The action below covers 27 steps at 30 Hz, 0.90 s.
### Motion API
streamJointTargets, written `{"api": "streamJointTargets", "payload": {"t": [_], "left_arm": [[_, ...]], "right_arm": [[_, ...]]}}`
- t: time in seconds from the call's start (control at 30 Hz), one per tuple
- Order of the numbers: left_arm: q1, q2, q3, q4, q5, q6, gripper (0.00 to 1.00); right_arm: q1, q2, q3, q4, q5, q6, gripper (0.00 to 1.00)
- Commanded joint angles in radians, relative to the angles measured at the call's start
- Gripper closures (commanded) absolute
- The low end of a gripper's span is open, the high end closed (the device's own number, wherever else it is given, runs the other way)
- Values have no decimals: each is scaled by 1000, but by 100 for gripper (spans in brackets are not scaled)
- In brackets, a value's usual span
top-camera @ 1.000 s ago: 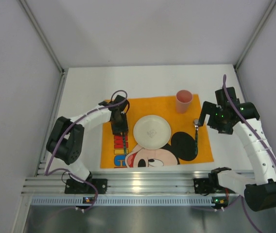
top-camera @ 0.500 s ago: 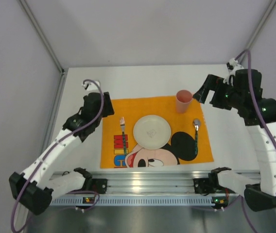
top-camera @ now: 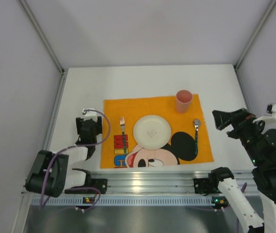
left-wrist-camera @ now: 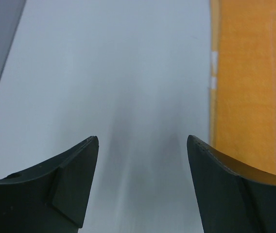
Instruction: Set the dinner table for one person
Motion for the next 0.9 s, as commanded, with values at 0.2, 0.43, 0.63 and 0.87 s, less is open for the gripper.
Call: {"api": "streamJointTargets", "payload": {"t": [0.2,0.43,0.63,0.87], "left_arm": [[218,317,223,288,257,-88,24],[230,386,96,580,319,-83,20],[230,383,91,586,323,-81,2],[230,383,90,586,322,-79,2]], "right_arm": [[8,137,27,-32,-34,0,0],[6,148,-56,37,-78,0,0],[8,155,-244,178,-91,-88,0],[11,191,-513,438,-71,-132,0]]}}
